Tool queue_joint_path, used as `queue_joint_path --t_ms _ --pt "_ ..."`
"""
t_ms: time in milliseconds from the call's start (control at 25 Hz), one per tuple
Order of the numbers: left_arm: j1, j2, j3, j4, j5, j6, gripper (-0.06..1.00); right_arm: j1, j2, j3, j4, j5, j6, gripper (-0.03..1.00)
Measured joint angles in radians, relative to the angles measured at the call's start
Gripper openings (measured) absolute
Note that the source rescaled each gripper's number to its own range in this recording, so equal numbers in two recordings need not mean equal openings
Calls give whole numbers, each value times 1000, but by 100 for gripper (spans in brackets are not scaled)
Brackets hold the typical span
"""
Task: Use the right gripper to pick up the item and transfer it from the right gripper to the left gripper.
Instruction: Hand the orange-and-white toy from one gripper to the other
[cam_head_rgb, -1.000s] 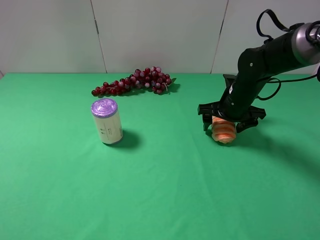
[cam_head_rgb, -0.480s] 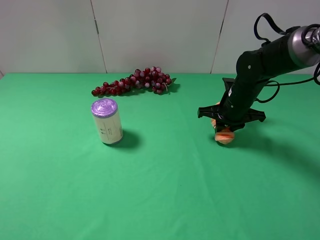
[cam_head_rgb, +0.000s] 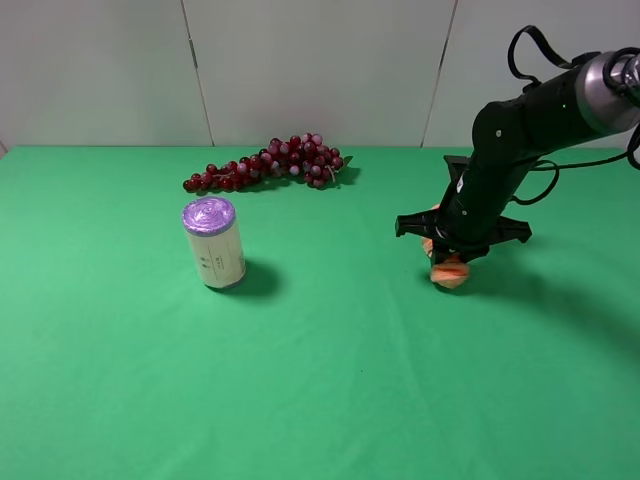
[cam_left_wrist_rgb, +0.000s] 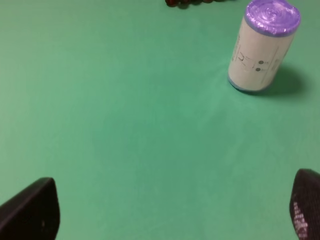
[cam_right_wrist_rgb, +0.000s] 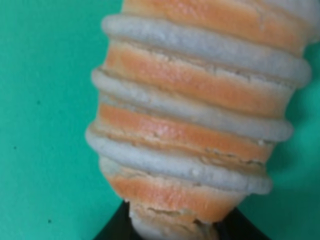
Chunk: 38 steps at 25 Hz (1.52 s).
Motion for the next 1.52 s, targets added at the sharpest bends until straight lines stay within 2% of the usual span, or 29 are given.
queue_joint_path --t_ms 240,320,600,720,880,1120,1280,1520 --pt "0 0 0 0 0 0 91 0 -109 0 -27 23 -41 5" --pt "0 0 0 0 0 0 91 0 -155 0 -32 37 -90 5" --pt "0 0 0 0 0 0 91 0 -273 0 -3 186 -504 5" --pt "0 0 0 0 0 0 91 17 -340 0 26 214 -659 5" --pt "0 0 0 0 0 0 91 90 -428 0 38 223 -783 5" --pt "0 0 0 0 0 0 91 259 -460 0 38 234 -940 5" --pt "0 0 0 0 0 0 91 362 -461 -5 48 190 -988 5" --pt "0 0 0 0 0 0 91 405 -461 -35 72 129 -951 2"
